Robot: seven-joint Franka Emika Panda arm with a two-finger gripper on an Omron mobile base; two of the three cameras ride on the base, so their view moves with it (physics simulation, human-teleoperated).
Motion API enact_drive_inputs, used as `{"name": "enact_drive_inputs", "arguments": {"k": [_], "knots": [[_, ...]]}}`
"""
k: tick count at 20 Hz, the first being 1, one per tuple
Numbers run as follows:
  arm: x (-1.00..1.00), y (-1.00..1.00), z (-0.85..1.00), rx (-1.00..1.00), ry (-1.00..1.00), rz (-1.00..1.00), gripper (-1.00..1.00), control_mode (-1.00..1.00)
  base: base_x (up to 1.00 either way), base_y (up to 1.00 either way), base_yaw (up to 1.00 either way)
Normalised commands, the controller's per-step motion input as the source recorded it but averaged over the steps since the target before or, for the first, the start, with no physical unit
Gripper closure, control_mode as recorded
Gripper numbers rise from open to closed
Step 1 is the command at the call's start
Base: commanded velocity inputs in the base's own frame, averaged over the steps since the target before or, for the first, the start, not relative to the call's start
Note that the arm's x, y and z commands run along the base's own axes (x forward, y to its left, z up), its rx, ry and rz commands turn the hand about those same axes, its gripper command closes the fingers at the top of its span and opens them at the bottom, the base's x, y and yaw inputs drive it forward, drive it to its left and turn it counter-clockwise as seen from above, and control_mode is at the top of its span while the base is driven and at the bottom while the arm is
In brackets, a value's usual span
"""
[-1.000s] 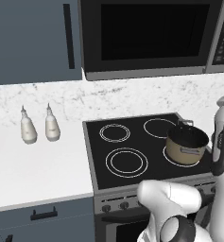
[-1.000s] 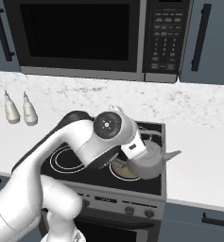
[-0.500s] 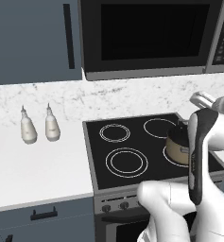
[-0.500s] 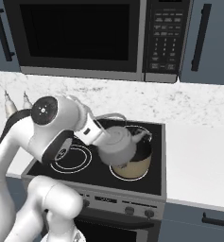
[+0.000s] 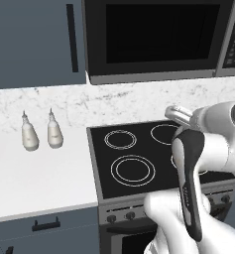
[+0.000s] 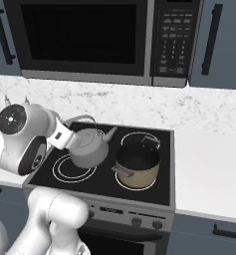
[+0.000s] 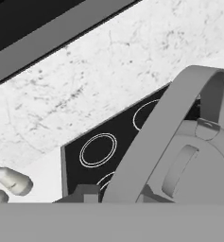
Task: Pick the kettle from the counter and place it on a stove burner. Then turn the burner on.
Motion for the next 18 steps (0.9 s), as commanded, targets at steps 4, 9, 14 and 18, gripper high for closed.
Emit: {"name": "enact_drive_inputs", "arguments": {"k": [4, 9, 14, 18], "knots": [[-0.02, 0.94, -0.18, 0.00, -0.02, 0.20, 1.00, -1.00, 0.00, 0.00, 0.00], [0.00, 0.74, -0.30, 0.00, -0.01, 0.19, 1.00, -1.00, 0.00, 0.00, 0.00], [0.00, 0.53, -0.48, 0.01, 0.00, 0.23, 1.00, -1.00, 0.00, 0.00, 0.00], [0.03, 0.21, -0.50, 0.05, 0.00, 0.22, 1.00, -1.00, 0.00, 0.00, 0.00]]}}
